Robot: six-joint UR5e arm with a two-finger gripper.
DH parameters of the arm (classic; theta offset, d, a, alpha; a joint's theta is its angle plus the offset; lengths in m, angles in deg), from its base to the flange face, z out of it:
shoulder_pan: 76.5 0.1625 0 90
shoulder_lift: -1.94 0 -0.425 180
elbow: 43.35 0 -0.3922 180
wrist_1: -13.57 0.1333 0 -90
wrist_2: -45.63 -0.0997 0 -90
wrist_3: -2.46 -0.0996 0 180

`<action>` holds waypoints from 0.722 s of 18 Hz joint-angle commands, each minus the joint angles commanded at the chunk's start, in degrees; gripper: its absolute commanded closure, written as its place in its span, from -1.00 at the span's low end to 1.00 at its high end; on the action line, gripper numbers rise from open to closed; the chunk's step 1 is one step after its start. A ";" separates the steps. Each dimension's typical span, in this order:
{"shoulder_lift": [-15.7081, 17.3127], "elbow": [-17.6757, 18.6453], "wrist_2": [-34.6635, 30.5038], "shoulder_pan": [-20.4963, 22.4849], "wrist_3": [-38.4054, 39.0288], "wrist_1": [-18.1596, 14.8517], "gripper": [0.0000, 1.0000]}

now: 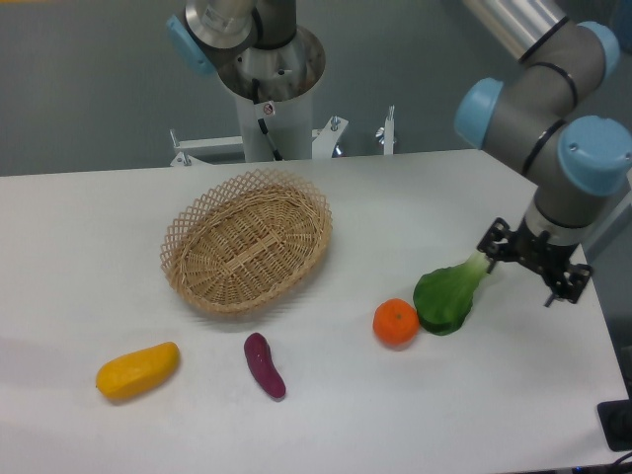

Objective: Pick up the green vegetable from the table
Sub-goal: 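Lower the open gripper down over the green bok choy, then close the gripper on the bok choy leaves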

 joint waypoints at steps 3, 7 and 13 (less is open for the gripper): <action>0.00 3.87 -0.18 -0.44 0.00 6.32 -1.00; -0.09 5.99 -0.53 -0.44 -0.35 9.15 -1.00; -0.26 7.31 -2.37 -0.44 -1.23 9.15 -1.00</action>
